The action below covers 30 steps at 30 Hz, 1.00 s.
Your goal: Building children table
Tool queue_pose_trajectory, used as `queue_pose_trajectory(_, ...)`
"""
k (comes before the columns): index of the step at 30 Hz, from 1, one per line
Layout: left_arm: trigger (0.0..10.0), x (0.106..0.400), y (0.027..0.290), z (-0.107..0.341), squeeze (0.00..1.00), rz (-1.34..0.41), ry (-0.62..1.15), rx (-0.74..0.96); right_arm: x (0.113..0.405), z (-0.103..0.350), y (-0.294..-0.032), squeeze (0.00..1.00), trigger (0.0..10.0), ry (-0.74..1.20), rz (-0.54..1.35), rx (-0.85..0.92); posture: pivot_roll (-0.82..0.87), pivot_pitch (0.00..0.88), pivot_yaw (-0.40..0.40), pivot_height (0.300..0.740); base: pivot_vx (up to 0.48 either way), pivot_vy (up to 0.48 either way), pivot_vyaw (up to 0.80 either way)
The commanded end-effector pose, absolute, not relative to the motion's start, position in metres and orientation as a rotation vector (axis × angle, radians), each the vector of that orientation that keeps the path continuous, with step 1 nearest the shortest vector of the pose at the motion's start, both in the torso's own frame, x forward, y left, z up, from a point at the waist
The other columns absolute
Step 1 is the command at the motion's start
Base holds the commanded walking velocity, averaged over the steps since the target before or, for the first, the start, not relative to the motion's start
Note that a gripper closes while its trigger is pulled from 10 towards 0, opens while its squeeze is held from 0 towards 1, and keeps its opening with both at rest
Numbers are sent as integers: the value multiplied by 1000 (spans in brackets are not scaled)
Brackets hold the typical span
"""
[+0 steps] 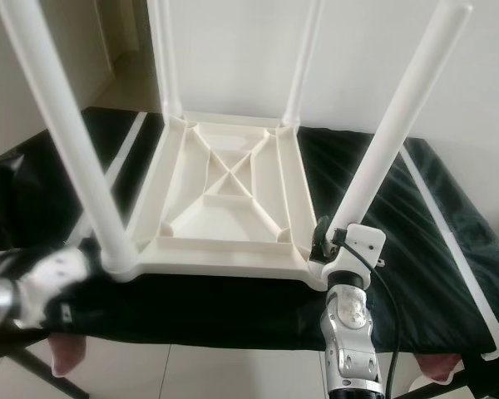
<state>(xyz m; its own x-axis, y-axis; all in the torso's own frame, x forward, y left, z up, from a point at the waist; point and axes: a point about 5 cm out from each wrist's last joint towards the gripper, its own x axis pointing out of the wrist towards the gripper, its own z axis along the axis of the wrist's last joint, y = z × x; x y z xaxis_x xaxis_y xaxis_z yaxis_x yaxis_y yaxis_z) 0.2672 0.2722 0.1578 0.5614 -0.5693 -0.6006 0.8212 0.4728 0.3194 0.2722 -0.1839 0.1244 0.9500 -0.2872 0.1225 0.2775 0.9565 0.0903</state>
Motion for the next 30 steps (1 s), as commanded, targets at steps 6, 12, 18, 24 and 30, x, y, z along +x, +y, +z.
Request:
queue_pose_trajectory(6, 10000, 291, 292, 174, 0, -532, 279, 698, 274, 123, -183, 0, 10000, -135, -276, 74, 52, 0, -105, 740, 0, 0, 0)
queue_pose_trajectory(12, 10000, 306, 280, 182, 0, -500, 180, 653, 275, 122, -184, 0, 10000, -129, -276, 72, 50, 0, -103, 740, 0, 0, 0)
queue_pose_trajectory(18, 10000, 320, 236, 173, 0, -573, 71, 581, 271, 115, -181, 0, 10000, -109, -277, 78, 43, 0, -96, 740, 0, 0, 0)
queue_pose_trajectory(24, 10000, 328, 206, 172, 0, -590, 4, 492, 267, 106, -182, 0, 10000, -72, -295, 83, 34, 0, -81, 740, 0, 0, 0)
queue_pose_trajectory(30, 10000, 325, 181, 165, 0, -673, -28, 422, 266, 102, -189, 0, 10000, -58, -324, 74, 26, 0, -70, 740, 0, 0, 0)
